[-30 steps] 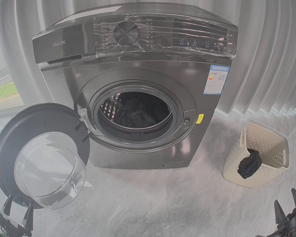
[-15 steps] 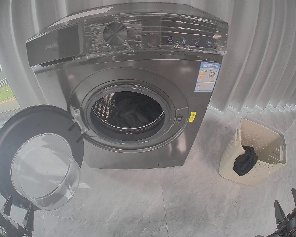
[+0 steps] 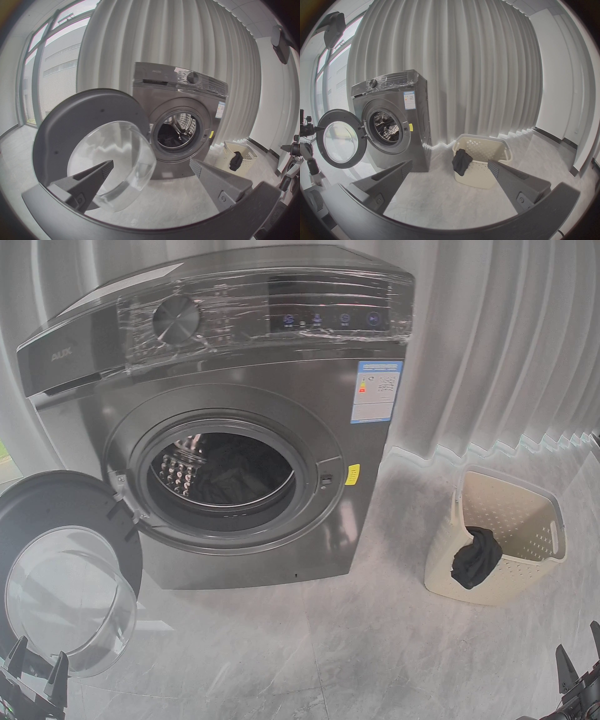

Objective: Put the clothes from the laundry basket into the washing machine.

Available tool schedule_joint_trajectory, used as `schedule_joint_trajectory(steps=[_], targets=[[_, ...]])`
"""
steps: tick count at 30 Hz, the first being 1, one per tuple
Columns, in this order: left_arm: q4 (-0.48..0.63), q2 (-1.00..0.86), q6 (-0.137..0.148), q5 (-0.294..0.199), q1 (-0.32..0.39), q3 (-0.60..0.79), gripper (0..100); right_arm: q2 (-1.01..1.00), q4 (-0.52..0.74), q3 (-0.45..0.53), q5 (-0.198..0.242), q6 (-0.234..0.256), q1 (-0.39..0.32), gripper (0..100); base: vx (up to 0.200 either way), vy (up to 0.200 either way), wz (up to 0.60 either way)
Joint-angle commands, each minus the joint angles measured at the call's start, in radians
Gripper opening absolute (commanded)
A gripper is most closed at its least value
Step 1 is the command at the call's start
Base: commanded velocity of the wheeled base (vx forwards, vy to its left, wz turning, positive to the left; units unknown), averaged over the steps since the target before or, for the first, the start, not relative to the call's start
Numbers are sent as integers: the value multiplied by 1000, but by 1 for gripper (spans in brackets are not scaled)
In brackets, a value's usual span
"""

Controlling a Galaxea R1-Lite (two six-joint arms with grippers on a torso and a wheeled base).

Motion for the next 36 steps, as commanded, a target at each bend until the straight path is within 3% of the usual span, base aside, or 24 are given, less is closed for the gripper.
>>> schedule_joint_trajectory(steps=[1, 11, 17, 36], targets=[[0, 5, 3, 0, 0, 18, 100, 4, -1, 18, 0, 1, 0, 100, 0, 0, 0], [0, 5, 9, 0, 0, 18, 100, 4, -1, 18, 0, 0, 0, 100, 0, 0, 0], [0, 5, 3, -2, 0, 18, 100, 4, -1, 18, 0, -2, 0, 100, 0, 0, -600], [0, 5, -3, -2, 0, 18, 100, 4, -1, 18, 0, 0, 0, 100, 0, 0, -32]])
